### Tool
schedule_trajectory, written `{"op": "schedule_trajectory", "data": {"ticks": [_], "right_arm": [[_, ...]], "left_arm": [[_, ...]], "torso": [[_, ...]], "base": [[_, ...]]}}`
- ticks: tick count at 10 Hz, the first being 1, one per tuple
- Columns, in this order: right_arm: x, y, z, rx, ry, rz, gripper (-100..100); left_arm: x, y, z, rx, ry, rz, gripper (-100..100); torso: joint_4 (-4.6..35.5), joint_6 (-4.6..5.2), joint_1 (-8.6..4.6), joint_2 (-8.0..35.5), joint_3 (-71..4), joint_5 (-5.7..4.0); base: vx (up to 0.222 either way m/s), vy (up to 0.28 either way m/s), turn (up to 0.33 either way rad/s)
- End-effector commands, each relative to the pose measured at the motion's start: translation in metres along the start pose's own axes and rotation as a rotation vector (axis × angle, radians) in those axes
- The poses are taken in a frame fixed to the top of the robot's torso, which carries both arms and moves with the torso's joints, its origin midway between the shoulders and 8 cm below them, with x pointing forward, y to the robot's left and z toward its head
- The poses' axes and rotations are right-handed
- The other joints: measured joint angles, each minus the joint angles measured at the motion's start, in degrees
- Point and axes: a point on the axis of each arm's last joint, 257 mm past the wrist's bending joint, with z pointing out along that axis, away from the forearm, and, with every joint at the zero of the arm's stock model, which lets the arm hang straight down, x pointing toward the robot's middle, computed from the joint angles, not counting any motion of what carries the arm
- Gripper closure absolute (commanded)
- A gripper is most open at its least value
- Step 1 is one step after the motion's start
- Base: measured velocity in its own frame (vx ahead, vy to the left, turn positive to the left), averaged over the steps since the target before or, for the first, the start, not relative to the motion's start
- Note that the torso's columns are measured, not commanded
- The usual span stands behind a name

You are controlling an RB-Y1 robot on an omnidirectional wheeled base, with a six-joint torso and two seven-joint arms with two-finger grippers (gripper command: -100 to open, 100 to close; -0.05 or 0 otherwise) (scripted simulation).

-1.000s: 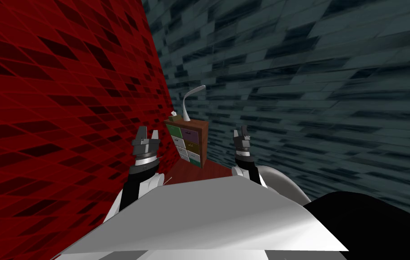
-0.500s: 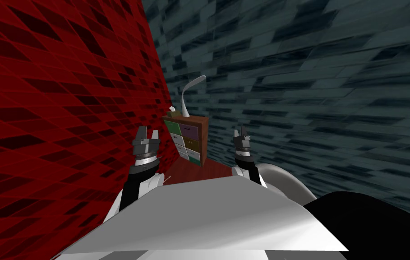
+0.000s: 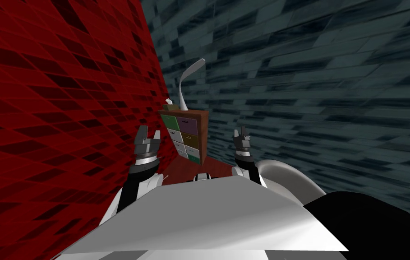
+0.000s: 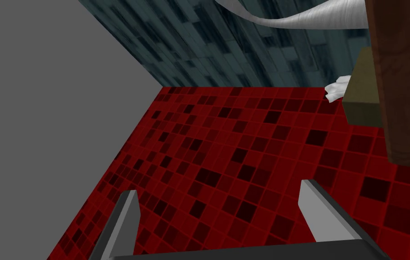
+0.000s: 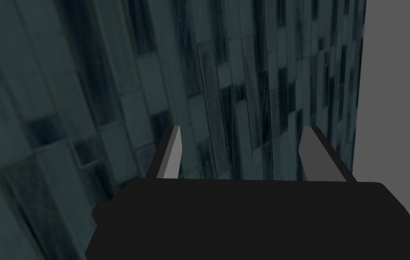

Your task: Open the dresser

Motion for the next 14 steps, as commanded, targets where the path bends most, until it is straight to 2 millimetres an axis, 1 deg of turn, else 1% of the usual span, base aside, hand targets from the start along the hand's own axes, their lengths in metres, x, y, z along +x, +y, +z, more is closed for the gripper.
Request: {"op": "schedule_trajectory", "data": {"ticks": [1, 10, 14], "right_arm": [[0.000, 0.000, 0.000, 0.000, 0.000, 0.000, 0], [0.000, 0.000, 0.000, 0.000, 0.000, 0.000, 0], [0.000, 0.000, 0.000, 0.000, 0.000, 0.000, 0]], "left_arm": [[0.009, 0.007, 0.002, -0.036, 0.053, 0.011, -100], [0.025, 0.033, 0.003, -0.158, 0.137, 0.029, -100], [0.033, 0.049, 0.001, -0.230, 0.184, 0.048, -100]], "torso": [[0.15, 0.01, 0.02, 0.10, -0.28, 0.00], [0.25, 0.00, -0.03, 0.27, -0.27, -0.01], [0.26, -0.01, 0.01, 0.28, -0.27, 0.00]], "base": [[0.057, 0.019, -0.080], [0.044, 0.011, -0.067], [0.053, 0.015, -0.084]]}}
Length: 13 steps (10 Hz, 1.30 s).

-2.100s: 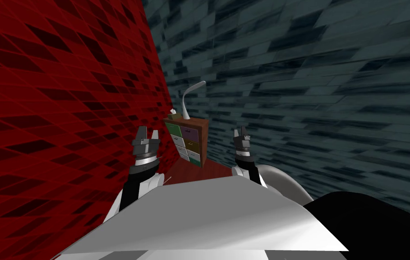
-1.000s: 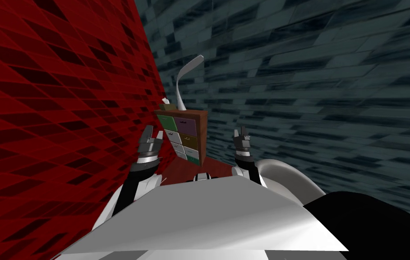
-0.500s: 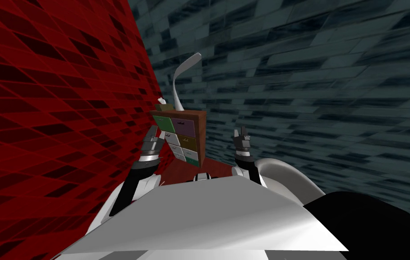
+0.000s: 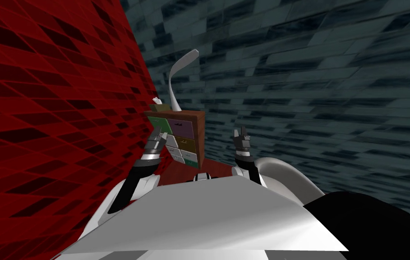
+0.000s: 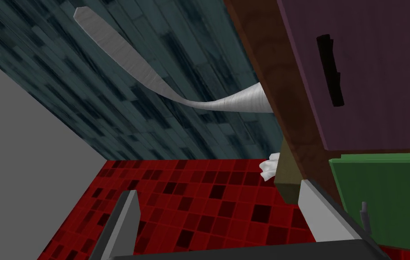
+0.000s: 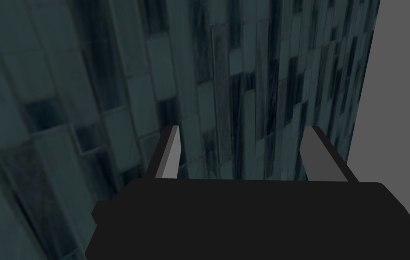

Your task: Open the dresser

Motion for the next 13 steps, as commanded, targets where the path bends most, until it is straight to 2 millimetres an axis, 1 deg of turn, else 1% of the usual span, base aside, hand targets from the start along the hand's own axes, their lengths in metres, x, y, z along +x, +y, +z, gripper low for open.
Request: {"op": "schedule_trajectory", "data": {"ticks": [1, 13], "right_arm": [[0.000, 0.000, 0.000, 0.000, 0.000, 0.000, 0], [0.000, 0.000, 0.000, 0.000, 0.000, 0.000, 0]], "left_arm": [[0.005, 0.010, 0.001, -0.044, 0.029, 0.013, -100], [0.022, 0.049, -0.002, -0.223, 0.153, 0.099, -100]], "torso": [[0.00, 0.02, -0.03, 0.00, 0.00, -0.01], [-0.01, 0.01, -0.03, -0.05, -0.03, -0.01]], "base": [[0.049, 0.016, -0.074], [0.045, 0.018, -0.072]]}}
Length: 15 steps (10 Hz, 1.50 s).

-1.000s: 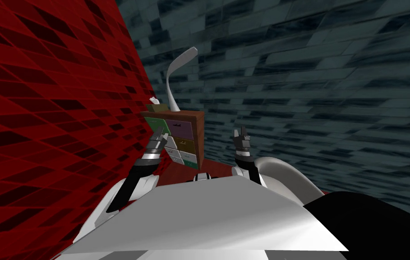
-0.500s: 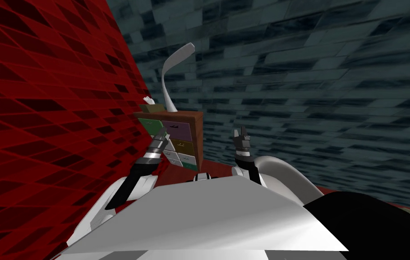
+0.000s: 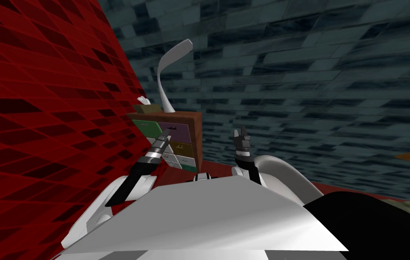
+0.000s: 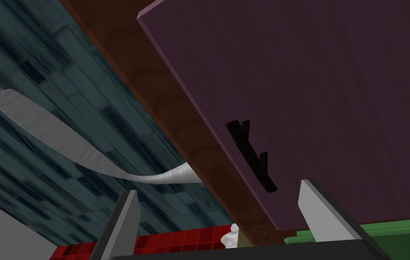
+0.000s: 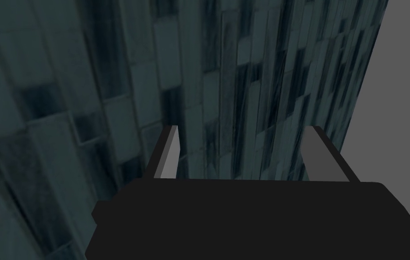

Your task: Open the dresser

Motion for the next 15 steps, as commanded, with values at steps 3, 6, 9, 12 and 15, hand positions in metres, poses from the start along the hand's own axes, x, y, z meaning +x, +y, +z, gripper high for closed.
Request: {"op": "schedule_trajectory", "data": {"ticks": [3, 6, 9, 12, 15], "right_arm": [[0.000, 0.000, 0.000, 0.000, 0.000, 0.000, 0], [0.000, 0.000, 0.000, 0.000, 0.000, 0.000, 0], [0.000, 0.000, 0.000, 0.000, 0.000, 0.000, 0], [0.000, 0.000, 0.000, 0.000, 0.000, 0.000, 0], [0.000, 0.000, 0.000, 0.000, 0.000, 0.000, 0]], "left_arm": [[0.003, 0.015, 0.000, -0.070, 0.033, 0.033, -100], [0.005, 0.019, 0.001, -0.087, 0.042, 0.044, -100], [-0.030, 0.048, 0.015, -0.133, -0.015, 0.092, -100], [-0.069, 0.073, 0.027, -0.173, -0.083, 0.130, -100], [-0.112, 0.086, 0.037, -0.196, -0.159, 0.157, -100]], "torso": [[0.01, 0.00, 0.00, 0.03, 0.03, 0.00], [0.02, 0.00, 0.00, 0.05, 0.03, 0.00], [0.13, 0.00, -0.01, 0.46, 0.28, 0.00], [0.02, 0.02, -0.03, 0.08, 0.04, -0.02], [-0.03, -0.05, 0.06, -0.12, -0.07, 0.02]], "base": [[0.044, 0.017, -0.065], [0.028, 0.016, -0.050], [-0.122, 0.008, -0.299], [-0.155, -0.013, -0.306], [-0.109, -0.007, -0.258]]}}
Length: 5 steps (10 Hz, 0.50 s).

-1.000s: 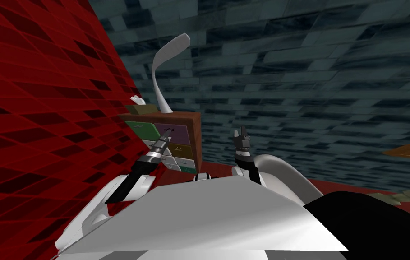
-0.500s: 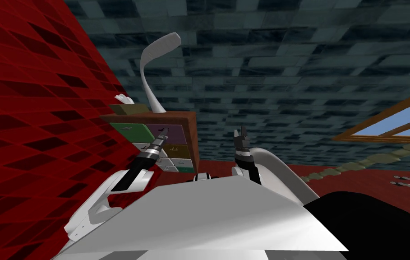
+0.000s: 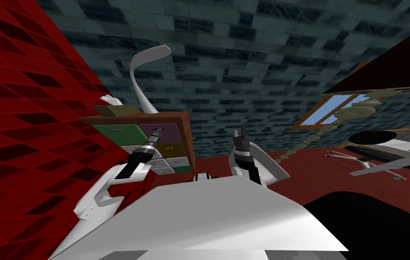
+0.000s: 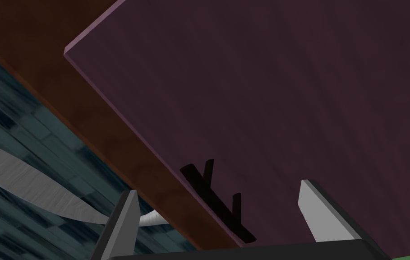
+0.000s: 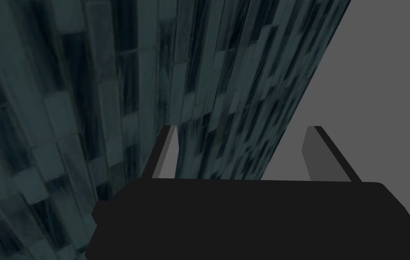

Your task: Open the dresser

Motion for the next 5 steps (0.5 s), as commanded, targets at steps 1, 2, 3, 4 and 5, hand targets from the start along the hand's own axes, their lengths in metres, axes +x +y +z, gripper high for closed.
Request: {"op": "schedule_trajectory", "data": {"ticks": [1, 2, 3, 4, 5], "right_arm": [[0.000, 0.000, 0.000, 0.000, 0.000, 0.000, 0], [0.000, 0.000, 0.000, 0.000, 0.000, 0.000, 0], [0.000, 0.000, 0.000, 0.000, 0.000, 0.000, 0], [0.000, 0.000, 0.000, 0.000, 0.000, 0.000, 0], [0.000, 0.000, 0.000, 0.000, 0.000, 0.000, 0]], "left_arm": [[-0.022, 0.018, 0.012, -0.030, -0.044, 0.011, -100], [-0.043, 0.021, 0.019, -0.036, -0.084, 0.017, -100], [-0.043, 0.029, 0.019, -0.052, -0.084, 0.017, -100], [-0.065, 0.038, 0.026, -0.069, -0.125, 0.019, -100], [-0.085, 0.043, 0.032, -0.078, -0.165, 0.019, -100]], "torso": [[0.03, 0.10, -0.11, 0.10, 0.05, -0.03], [0.04, -0.02, -0.07, 0.10, 0.07, -0.03], [0.03, 0.07, -0.07, 0.11, 0.07, -0.02], [0.04, 0.00, -0.05, 0.15, 0.09, -0.02], [0.07, 0.06, -0.11, 0.27, 0.16, -0.03]], "base": [[-0.085, -0.015, -0.143], [-0.079, -0.020, -0.247], [-0.081, -0.019, -0.144], [-0.119, -0.041, -0.233], [-0.177, -0.050, -0.386]]}}
